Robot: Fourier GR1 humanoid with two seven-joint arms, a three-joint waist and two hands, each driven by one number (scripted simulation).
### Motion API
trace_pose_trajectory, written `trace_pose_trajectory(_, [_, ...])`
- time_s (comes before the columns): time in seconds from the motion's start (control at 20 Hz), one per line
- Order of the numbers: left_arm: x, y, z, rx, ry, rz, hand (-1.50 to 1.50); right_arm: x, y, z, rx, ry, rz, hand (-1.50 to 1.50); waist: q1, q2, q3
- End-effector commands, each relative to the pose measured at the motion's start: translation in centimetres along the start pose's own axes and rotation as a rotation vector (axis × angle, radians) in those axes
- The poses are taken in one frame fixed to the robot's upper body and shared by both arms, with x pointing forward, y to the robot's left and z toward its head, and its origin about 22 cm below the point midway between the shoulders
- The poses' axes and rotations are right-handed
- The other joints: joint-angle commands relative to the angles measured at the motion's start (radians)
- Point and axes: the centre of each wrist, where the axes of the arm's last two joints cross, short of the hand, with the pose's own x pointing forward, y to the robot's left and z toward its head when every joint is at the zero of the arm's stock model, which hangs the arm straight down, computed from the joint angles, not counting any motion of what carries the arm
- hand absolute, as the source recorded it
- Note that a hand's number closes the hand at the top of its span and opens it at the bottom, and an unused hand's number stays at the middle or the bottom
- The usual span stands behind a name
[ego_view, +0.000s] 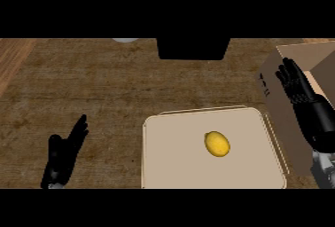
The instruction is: Pick the lemon from the tray and place it in the cardboard box
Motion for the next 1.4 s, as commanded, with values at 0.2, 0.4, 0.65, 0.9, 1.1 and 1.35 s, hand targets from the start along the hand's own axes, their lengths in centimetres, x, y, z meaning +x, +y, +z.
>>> trace_pose_trajectory(0.2, [6.3, 3.9, -1.6, 0.008, -0.254, 0.121, 0.00, 0.2, 1.4, -2.4, 0.414, 0.030, -0.134, -1.50, 0.003, 0.010, -0.014])
trace_pose_trajectory(0.4, [6.5, 5.1, -0.8, -0.047, -0.250, 0.211, 0.00, -1.6, 1.5, -1.9, 0.063, -0.201, -0.007, -1.50, -0.015, 0.006, -0.013])
trace_pose_trajectory(0.65, [5.5, 6.9, -0.5, -0.044, -0.238, 0.215, 0.00, -1.2, 0.9, -0.6, 0.292, -0.427, -0.029, -1.50, -0.026, 0.004, -0.014])
trace_pose_trajectory(0.9, [6.2, 7.0, 0.0, -0.032, -0.242, 0.221, 0.00, 1.5, -1.0, -0.4, 0.509, -0.311, 0.323, -1.50, -0.026, -0.003, -0.016])
trace_pose_trajectory(1.1, [7.1, 6.8, -0.7, -0.041, -0.228, 0.220, 0.00, 4.9, -1.7, -1.8, 0.603, -0.219, 0.686, -1.50, -0.025, -0.002, -0.018])
trace_pose_trajectory(1.35, [7.5, 6.6, -1.0, -0.043, -0.245, 0.215, 0.00, 7.5, 2.5, -1.0, 0.712, -0.103, 0.904, -1.50, -0.030, -0.001, -0.018])
